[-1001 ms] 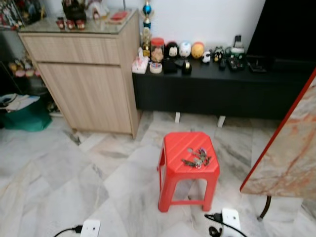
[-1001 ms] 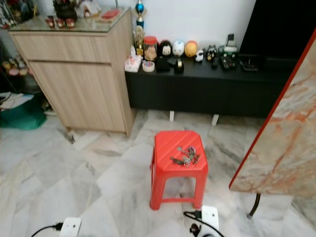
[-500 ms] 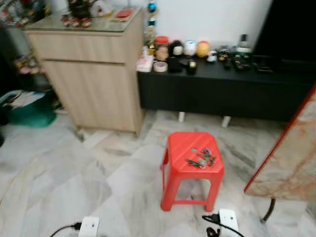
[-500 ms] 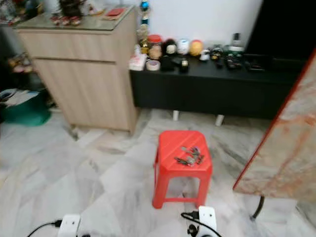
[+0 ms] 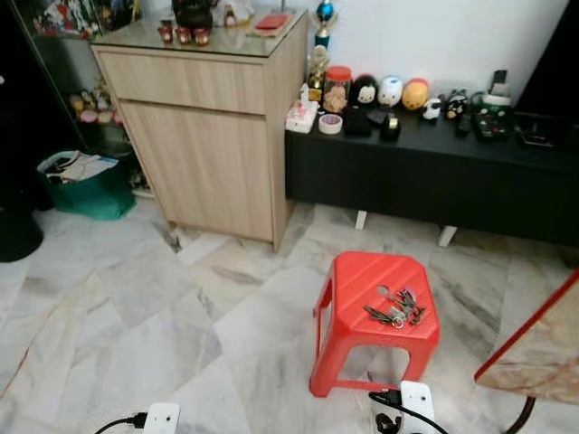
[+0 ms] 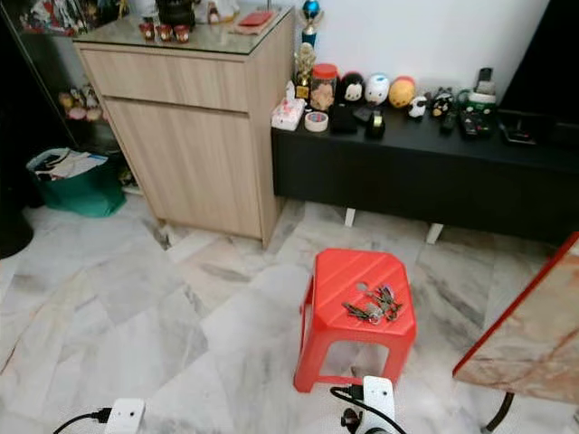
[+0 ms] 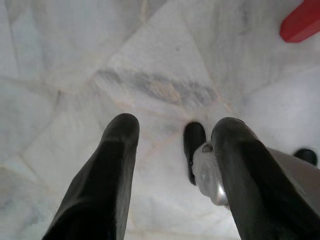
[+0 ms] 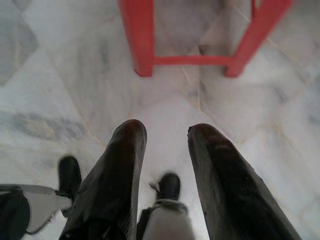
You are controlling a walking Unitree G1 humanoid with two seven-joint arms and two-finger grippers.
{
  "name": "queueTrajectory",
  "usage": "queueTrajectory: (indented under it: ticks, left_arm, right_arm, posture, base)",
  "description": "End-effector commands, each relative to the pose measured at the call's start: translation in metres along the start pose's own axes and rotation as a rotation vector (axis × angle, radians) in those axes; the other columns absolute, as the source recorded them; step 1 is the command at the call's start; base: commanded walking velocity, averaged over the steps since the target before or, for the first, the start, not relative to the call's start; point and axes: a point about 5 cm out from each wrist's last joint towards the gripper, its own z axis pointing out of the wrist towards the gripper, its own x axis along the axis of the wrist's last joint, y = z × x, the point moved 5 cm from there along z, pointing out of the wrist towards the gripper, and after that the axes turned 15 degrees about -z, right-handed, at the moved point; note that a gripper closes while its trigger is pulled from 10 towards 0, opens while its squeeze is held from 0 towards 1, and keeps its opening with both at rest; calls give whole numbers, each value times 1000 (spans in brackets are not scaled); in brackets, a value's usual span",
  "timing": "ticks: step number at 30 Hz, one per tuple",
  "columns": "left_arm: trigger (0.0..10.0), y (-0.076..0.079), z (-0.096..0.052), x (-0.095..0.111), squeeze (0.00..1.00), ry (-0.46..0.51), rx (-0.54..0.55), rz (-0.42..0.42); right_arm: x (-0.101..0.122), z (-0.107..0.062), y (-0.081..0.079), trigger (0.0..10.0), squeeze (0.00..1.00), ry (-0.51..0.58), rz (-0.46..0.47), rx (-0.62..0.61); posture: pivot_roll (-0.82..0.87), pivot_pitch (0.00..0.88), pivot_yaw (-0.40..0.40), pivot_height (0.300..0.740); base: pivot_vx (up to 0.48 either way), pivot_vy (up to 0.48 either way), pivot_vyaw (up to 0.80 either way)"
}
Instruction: Hang keys on a hook
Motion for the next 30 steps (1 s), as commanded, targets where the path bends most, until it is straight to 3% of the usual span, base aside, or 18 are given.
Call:
queueTrajectory:
  ticks: [1,4,7,24,27,30]
  left_arm:
    - [10000,6,1,3,0,4,-11,-8]
    - [10000,6,1,2,0,3,-11,-7]
    - [10000,6,1,2,0,1,-12,-7]
    - [10000,6,1,1,0,5,-9,-11]
    - [10000,6,1,11,0,63,-18,-40]
    - [10000,7,1,35,0,159,-36,-51]
  right_arm:
    - [-7,-2,8,10000,0,-20,-23,-15]
    - [-7,-2,8,10000,0,-23,-19,-15]
    - [-8,-2,8,10000,0,-20,21,-23]
    - [-7,-2,8,10000,0,-14,15,-19]
    - [-5,-2,9,10000,0,0,24,-27]
    - [-1,-2,9,10000,0,33,30,-29]
  posture:
    - [58,2,-23,740]
    - [60,1,-24,740]
    - [57,1,-24,740]
    - [56,2,-27,740]
    - [57,4,-28,740]
    - [53,9,-28,740]
  base:
    - [330,0,756]
    - [330,0,771]
    - [328,0,0]
    - [326,0,0]
    - [0,0,0]
    - [0,0,0]
